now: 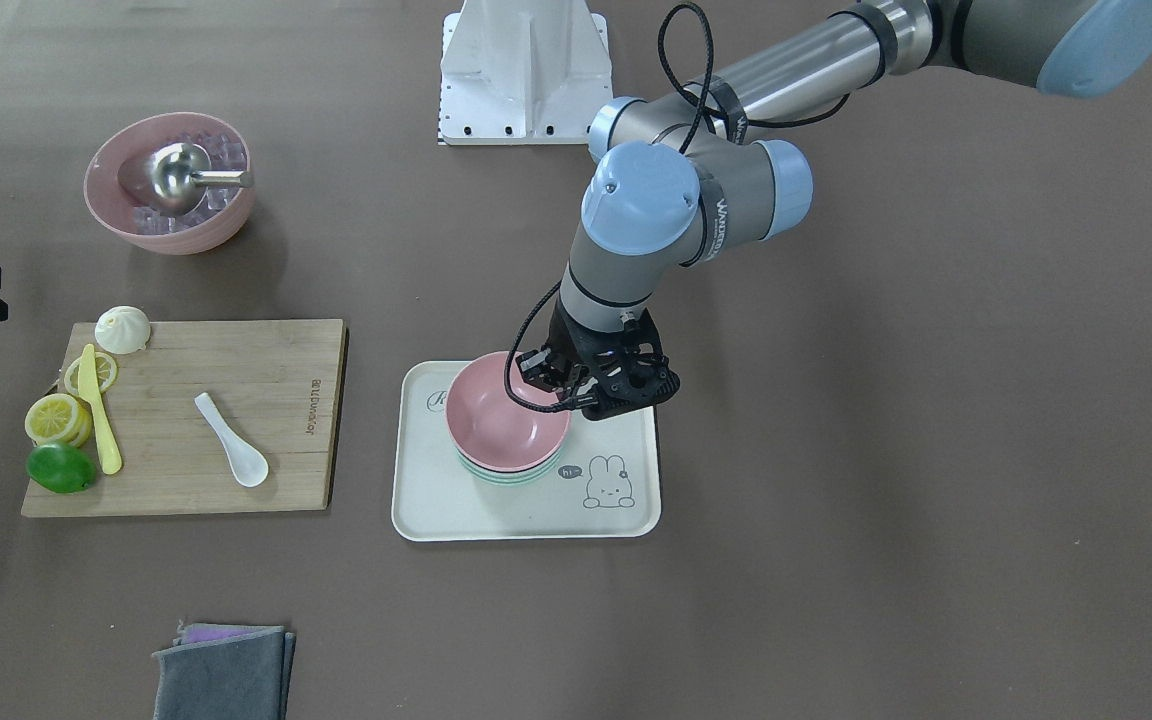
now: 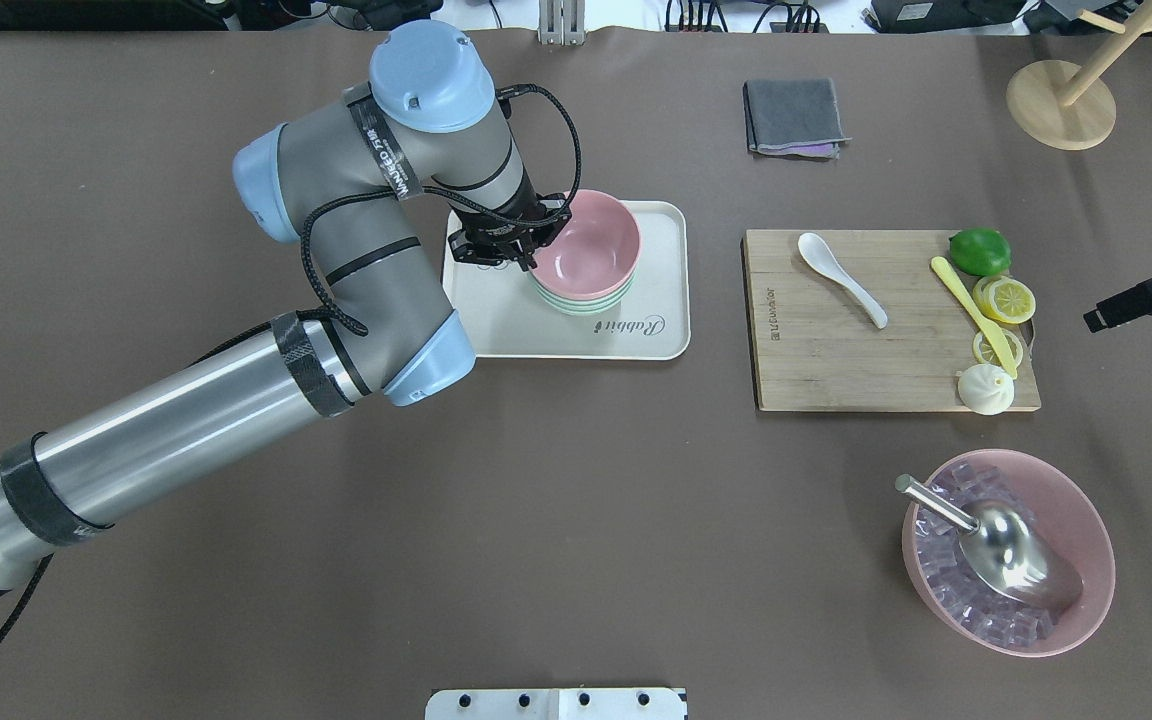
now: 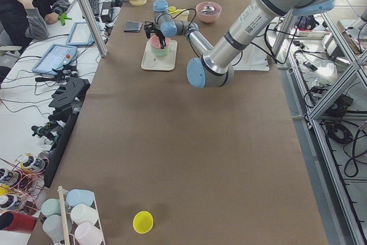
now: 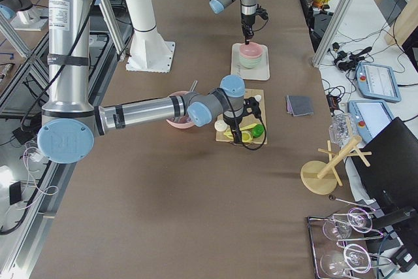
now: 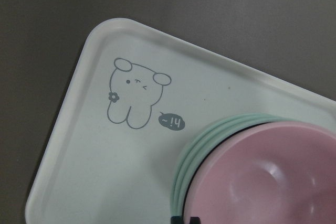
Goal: Stack pink bowl on green and place spoon
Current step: 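Lower the pink bowl onto the green bowl stack and open the left gripper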
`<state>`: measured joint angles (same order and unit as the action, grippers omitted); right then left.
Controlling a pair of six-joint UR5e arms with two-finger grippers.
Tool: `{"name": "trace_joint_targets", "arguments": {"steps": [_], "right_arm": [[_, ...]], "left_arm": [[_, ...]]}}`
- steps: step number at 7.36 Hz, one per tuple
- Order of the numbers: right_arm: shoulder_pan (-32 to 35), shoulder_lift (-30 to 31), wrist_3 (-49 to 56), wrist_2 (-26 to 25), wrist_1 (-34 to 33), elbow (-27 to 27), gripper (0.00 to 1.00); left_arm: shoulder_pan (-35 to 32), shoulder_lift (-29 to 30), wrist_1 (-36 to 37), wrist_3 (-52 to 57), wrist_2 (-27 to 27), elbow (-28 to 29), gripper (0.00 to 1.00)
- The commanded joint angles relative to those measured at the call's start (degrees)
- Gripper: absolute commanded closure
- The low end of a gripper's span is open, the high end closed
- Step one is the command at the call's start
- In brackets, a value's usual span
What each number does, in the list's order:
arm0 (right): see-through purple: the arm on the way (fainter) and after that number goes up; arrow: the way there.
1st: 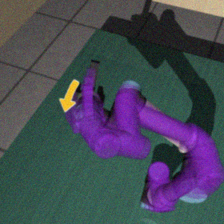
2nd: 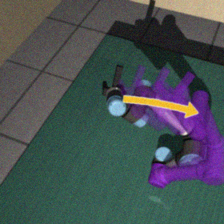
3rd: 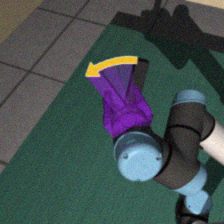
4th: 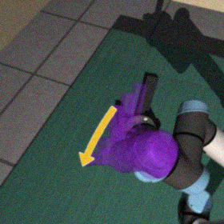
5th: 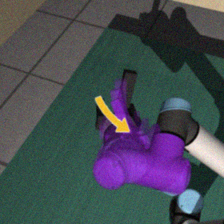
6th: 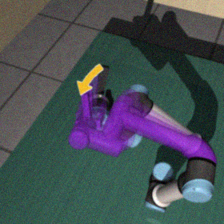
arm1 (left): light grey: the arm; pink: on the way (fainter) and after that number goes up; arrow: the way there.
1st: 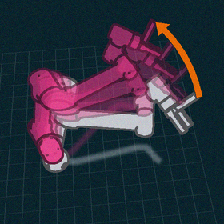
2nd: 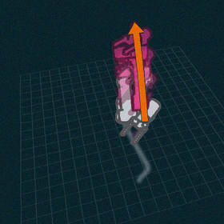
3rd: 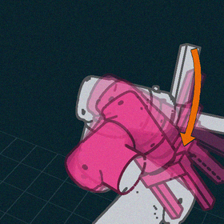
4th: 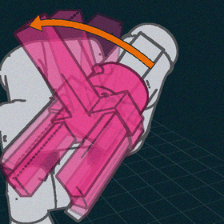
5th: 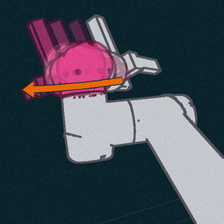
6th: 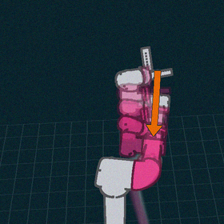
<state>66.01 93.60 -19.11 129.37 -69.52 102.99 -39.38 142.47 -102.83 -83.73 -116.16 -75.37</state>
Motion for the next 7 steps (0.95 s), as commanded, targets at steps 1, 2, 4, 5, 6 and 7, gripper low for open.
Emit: {"name": "trace_joint_targets", "arguments": {"steps": [1,2,4,5,6,7], "right_arm": [[0.0,0.0,0.0,0.0,0.0,0.0,0.0],[0.0,0.0,-0.1,0.1,0.0,0.0,0.0],[0.0,0.0,0.0,0.0,0.0,-0.1,0.0],[0.0,0.0,-0.1,0.0,0.0,-0.1,0.0],[0.0,0.0,-0.1,0.0,0.0,-0.1,0.0],[0.0,-0.1,0.0,0.0,0.0,-0.1,0.0]], "left_arm": [[0.0,0.0,-0.1,0.1,1.3,0.1,1.0],[0.1,0.0,-0.2,0.0,1.5,0.5,1.0],[0.1,0.0,-0.4,0.1,1.6,0.5,0.92],[0.4,-0.5,-0.6,0.4,3.0,0.3,0.08],[0.6,-0.5,-0.7,0.7,4.0,0.0,0.01],[0.3,-0.5,-0.6,3.4,3.1,-0.8,0.01]]}}
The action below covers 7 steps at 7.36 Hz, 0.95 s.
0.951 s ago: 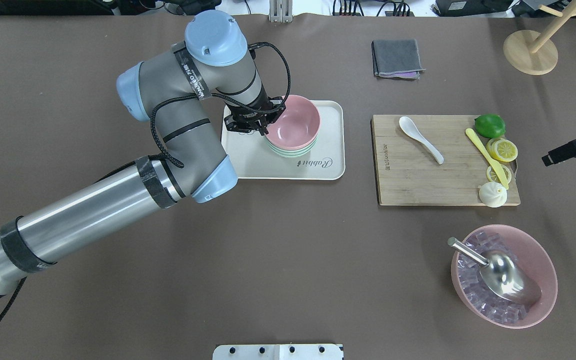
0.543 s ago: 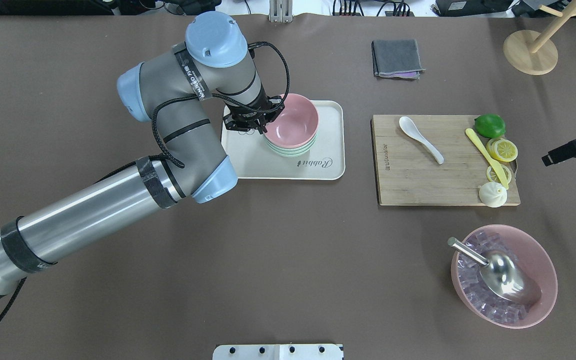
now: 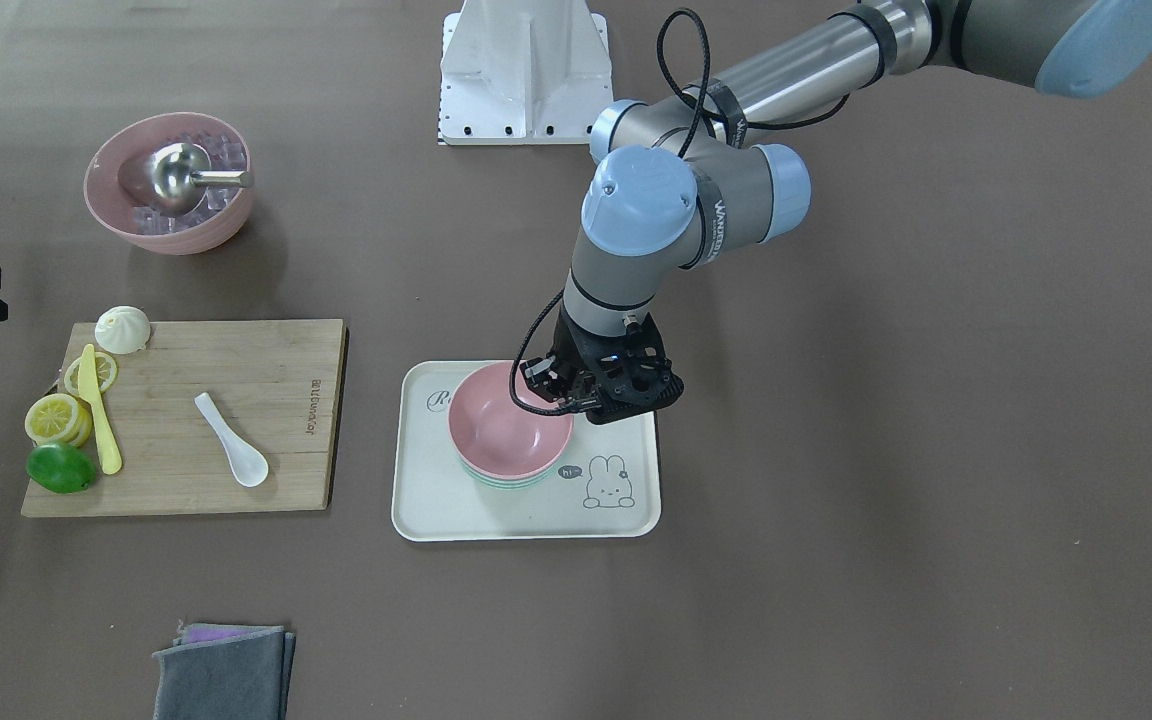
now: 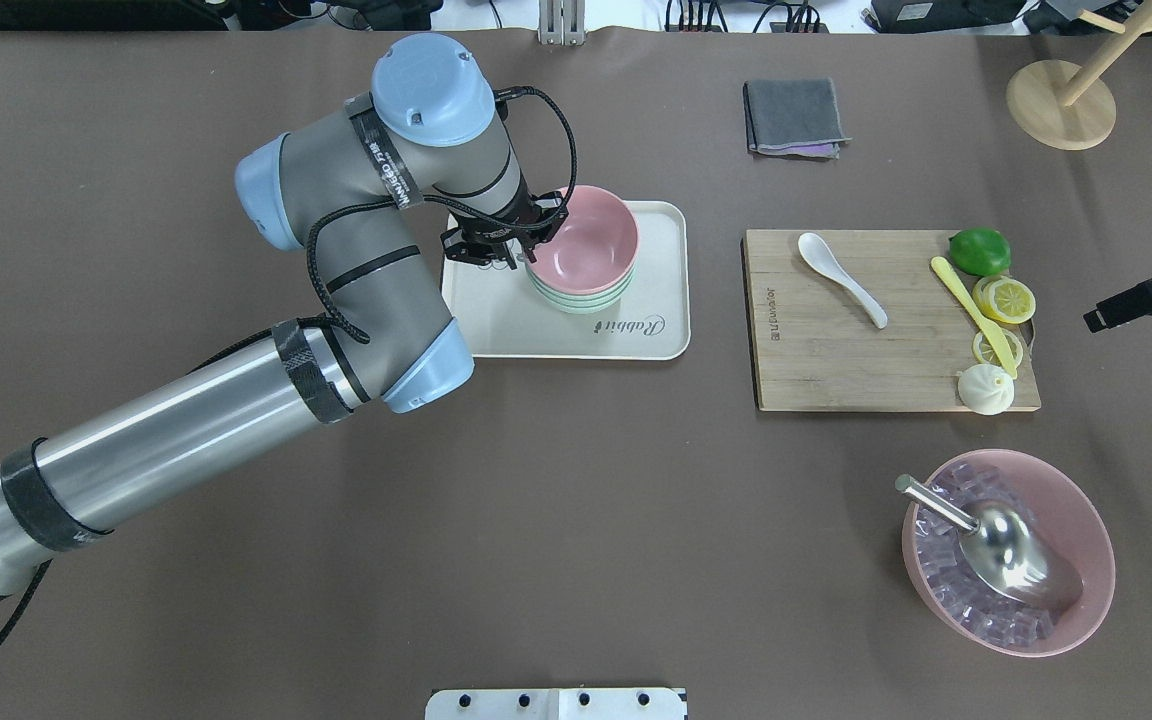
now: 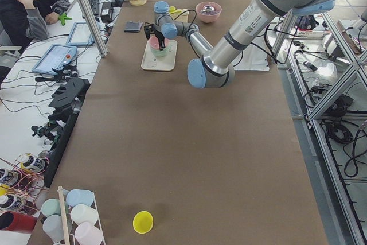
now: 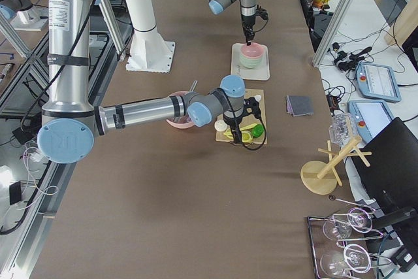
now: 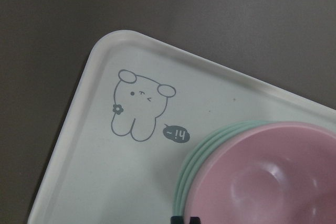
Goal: Stack pink bowl on green and place spoon
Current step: 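Lower the pink bowl onto the green bowl stack and open the left gripper, then withdraw the left arm while the right gripper moves over the white spoon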
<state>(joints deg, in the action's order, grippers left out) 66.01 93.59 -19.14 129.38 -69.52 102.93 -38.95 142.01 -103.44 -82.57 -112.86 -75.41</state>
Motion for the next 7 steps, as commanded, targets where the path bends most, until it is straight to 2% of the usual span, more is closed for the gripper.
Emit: {"name": "trace_joint_targets", "arguments": {"steps": [1,2,3,4,5,7], "right_arm": [[-0.1,-0.2,0.0,0.0,0.0,-0.3,0.0],[-0.1,-0.9,0.0,0.0,-0.1,-0.4,0.0],[-0.2,-2.0,0.0,0.0,-0.1,-1.1,0.0],[-0.8,-3.7,-0.1,-0.2,-0.1,-1.7,0.0],[-1.7,-5.9,-0.1,-0.4,-0.1,-2.4,0.0],[-7.8,-11.0,-0.1,-7.2,-0.4,-2.6,0.0]], "left_arm": [[-2.2,-0.2,0.3,5.2,-4.0,-1.8,0.01],[-5.9,-2.9,0.5,7.7,-11.3,-4.1,0.01],[-9.6,-10.0,0.6,13.6,-15.2,-10.5,0.01],[-13.0,-17.8,0.7,22.4,-16.8,-16.3,0.01],[-17.5,-23.8,0.7,31.8,-19.4,-19.2,0.01],[-29.5,-34.8,0.7,52.1,-26.6,-20.5,0.01]]}}
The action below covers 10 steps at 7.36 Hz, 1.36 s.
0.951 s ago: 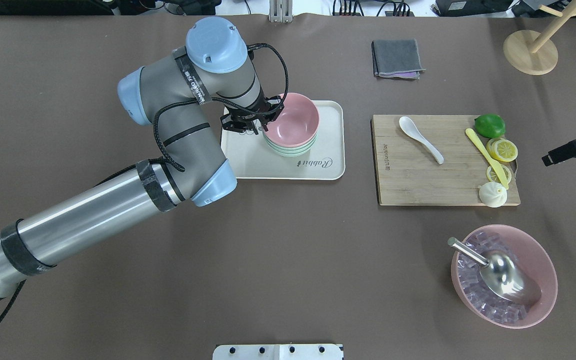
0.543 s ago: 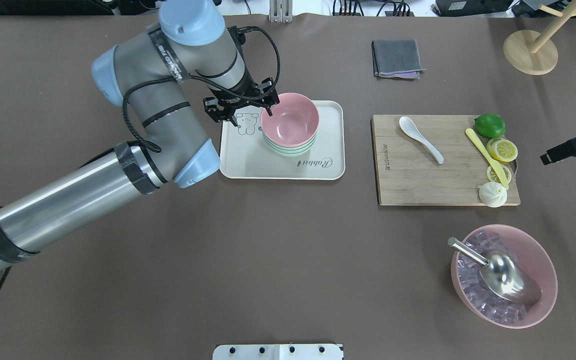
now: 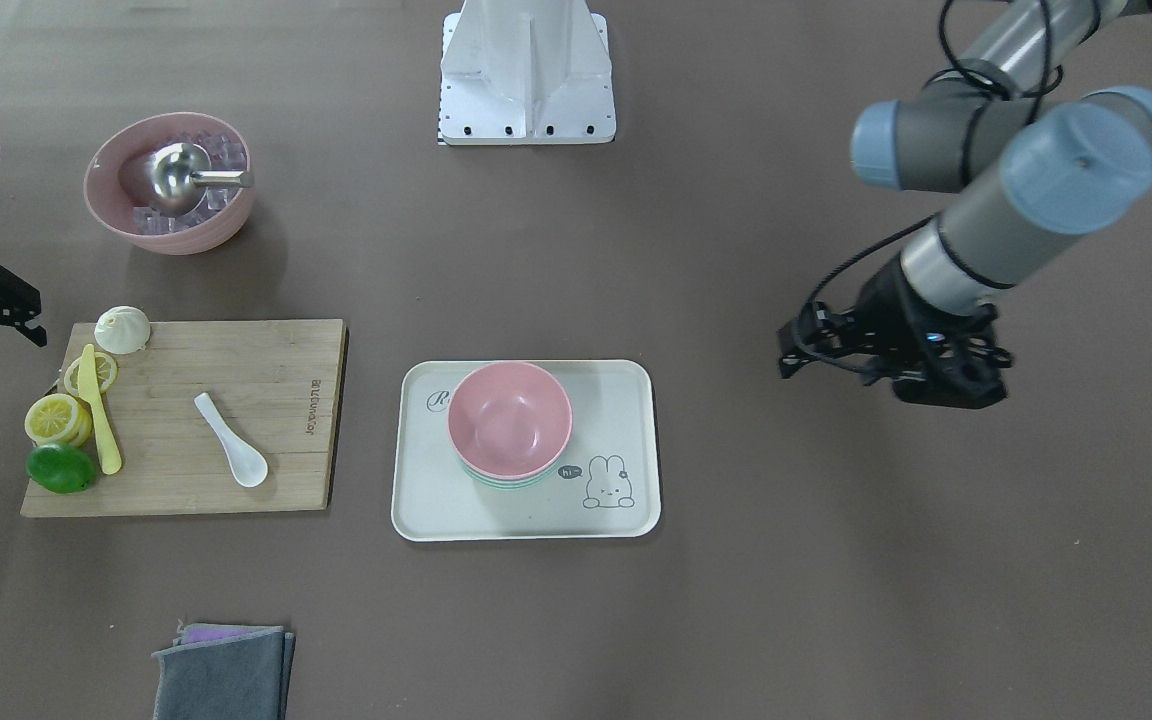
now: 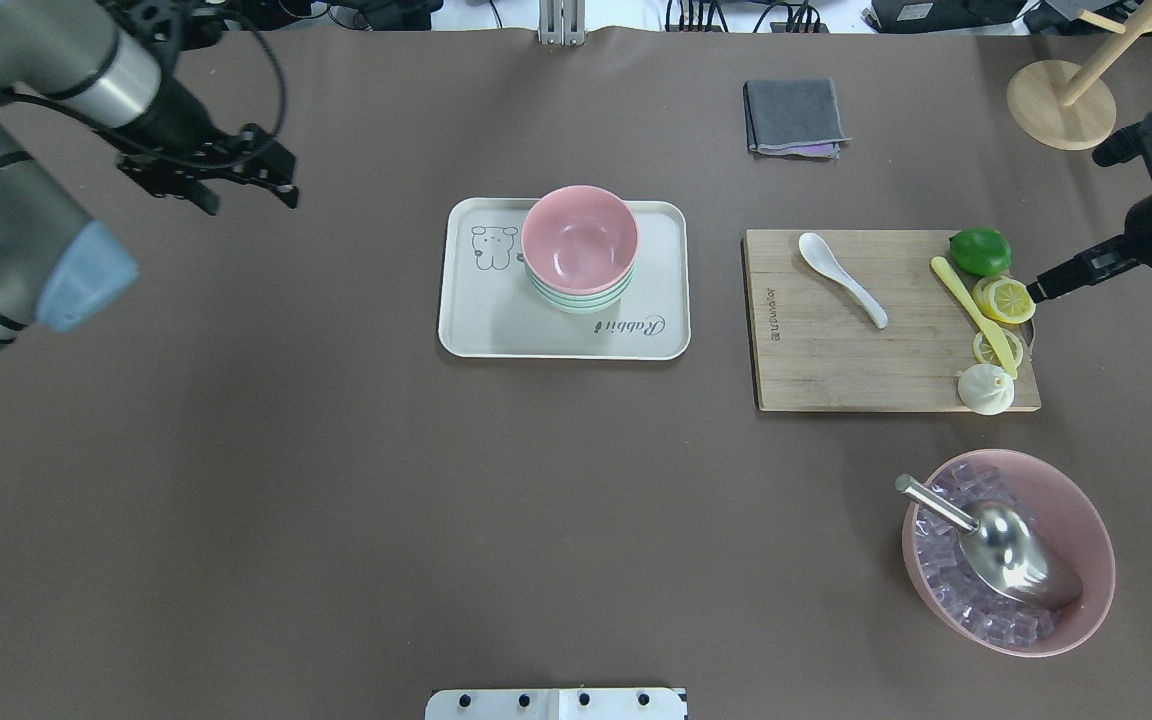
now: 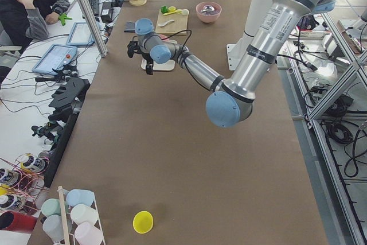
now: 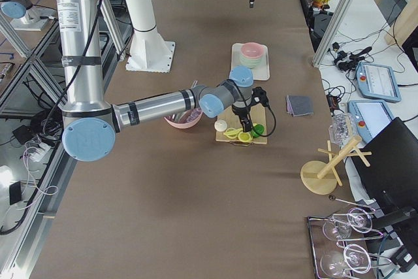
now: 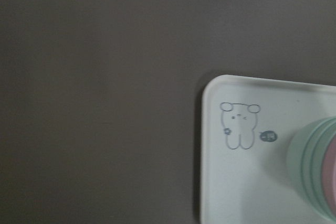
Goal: Stack pink bowl on green and place spoon
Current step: 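Withdraw the left arm while the right gripper moves over the white spoon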
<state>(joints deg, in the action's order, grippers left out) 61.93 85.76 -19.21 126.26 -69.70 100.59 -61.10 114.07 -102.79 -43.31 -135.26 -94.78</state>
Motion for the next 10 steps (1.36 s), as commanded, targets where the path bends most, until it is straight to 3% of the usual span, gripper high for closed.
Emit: {"name": "trace_joint_targets", "arguments": {"steps": [1,2,3,6,8,10], "right_arm": [[-8.0,-4.8,0.0,-9.3,-0.5,-0.3,0.0],[-11.3,-6.8,0.0,-13.7,-0.6,-0.9,0.0],[-13.7,-10.1,-0.1,-14.1,-0.5,-4.1,0.01],[-15.8,-14.9,-0.1,-13.6,-0.1,-9.4,0.06],[-15.6,-14.7,-0.2,-12.9,-0.2,-9.6,0.36],[-15.3,-14.7,-0.2,-12.4,-0.2,-10.1,0.48]], "left_arm": [[-13.0,-12.3,0.0,25.6,-5.1,-0.6,0.01],[-17.9,-16.0,0.2,35.7,-5.1,0.9,0.01],[-22.2,-18.4,1.1,43.9,-5.2,2.7,0.01],[-25.1,-19.5,3.6,48.8,-5.1,2.8,0.01],[-25.1,-19.6,3.6,48.8,-5.1,2.7,0.01],[-25.1,-19.6,3.6,48.8,-5.1,2.6,0.01]]}}
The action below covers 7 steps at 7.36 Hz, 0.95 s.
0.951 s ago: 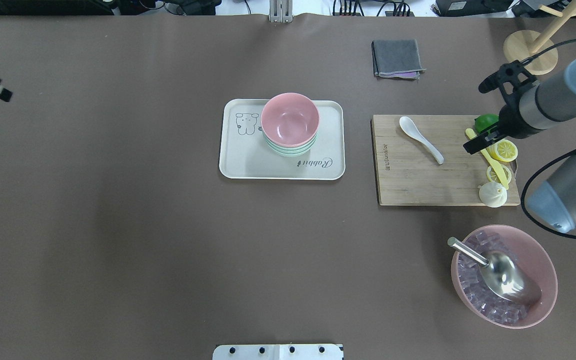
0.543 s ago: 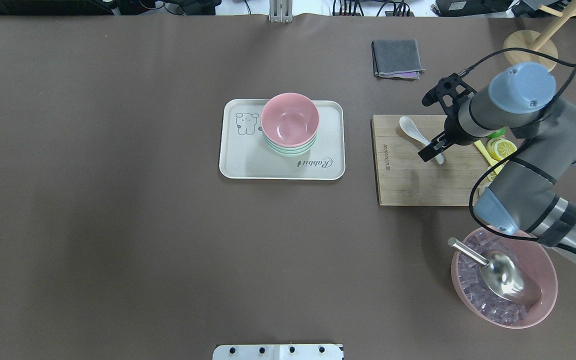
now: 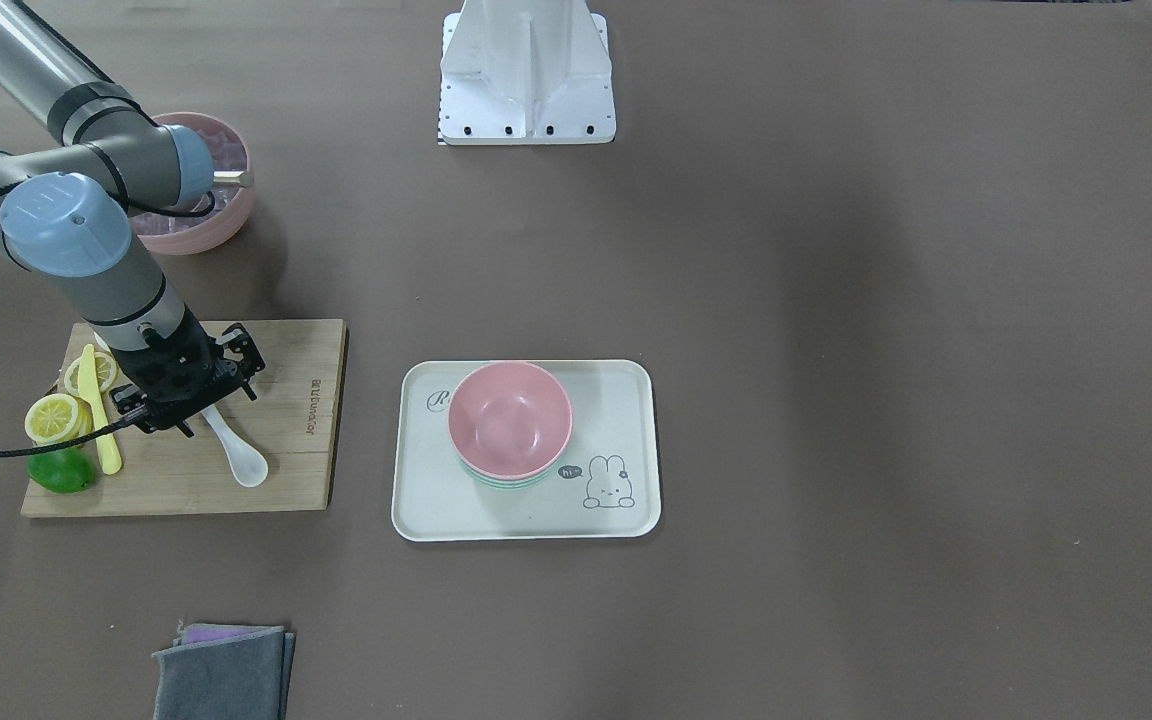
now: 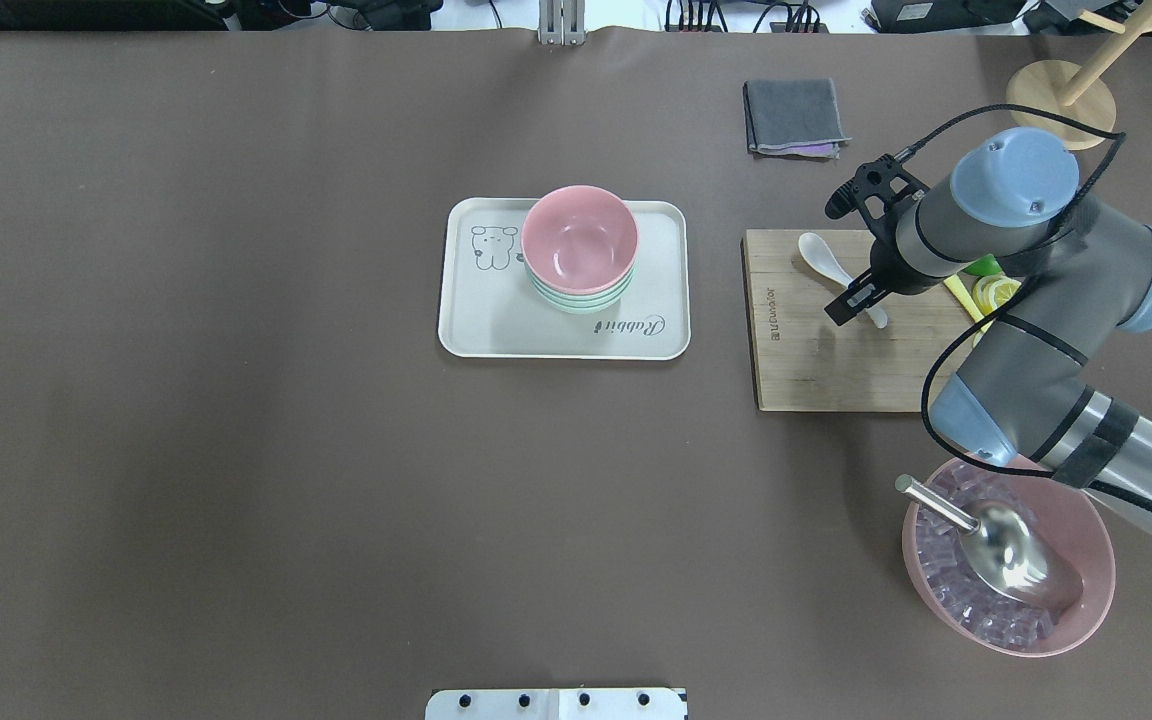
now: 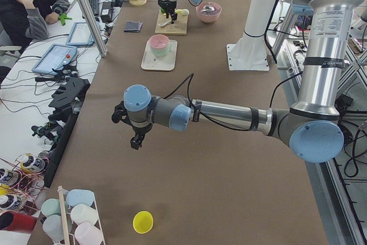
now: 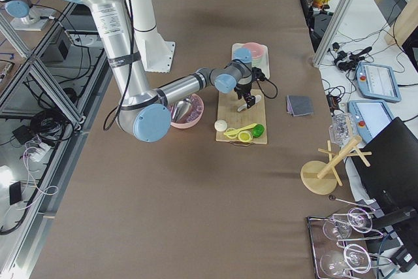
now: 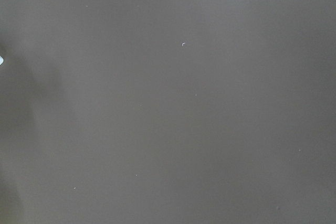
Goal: Stack pink bowl on green and place spoon
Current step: 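Lower the right gripper and grasp the white spoon on the cutting board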
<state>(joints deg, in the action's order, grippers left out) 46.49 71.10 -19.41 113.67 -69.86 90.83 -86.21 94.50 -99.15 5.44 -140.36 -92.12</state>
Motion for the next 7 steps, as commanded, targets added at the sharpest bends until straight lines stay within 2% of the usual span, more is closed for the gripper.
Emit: {"name": "trace_joint_targets", "arguments": {"steps": [1,2,4,5,6,7], "right_arm": [[0.2,0.0,0.0,1.2,0.0,-1.0,0.52],[0.5,0.0,0.0,1.7,0.0,-1.1,0.56],[0.6,0.0,0.1,1.7,0.0,-1.4,0.58],[0.9,0.0,0.1,1.7,0.0,-1.4,0.63],[0.9,0.0,0.1,1.7,0.0,-1.4,0.78],[1.1,0.0,0.2,1.7,0.0,-1.4,1.0]], "left_arm": [[0.0,0.0,0.0,0.0,0.0,-0.1,0.01],[0.0,0.0,0.0,0.0,0.0,0.0,0.01],[0.0,-0.1,0.0,0.0,0.0,0.0,0.01],[0.0,-0.1,0.0,0.0,0.0,0.0,0.01],[0.0,0.0,0.0,0.0,0.0,0.0,0.01],[0.0,-0.1,0.0,0.0,0.0,0.1,0.01]]}}
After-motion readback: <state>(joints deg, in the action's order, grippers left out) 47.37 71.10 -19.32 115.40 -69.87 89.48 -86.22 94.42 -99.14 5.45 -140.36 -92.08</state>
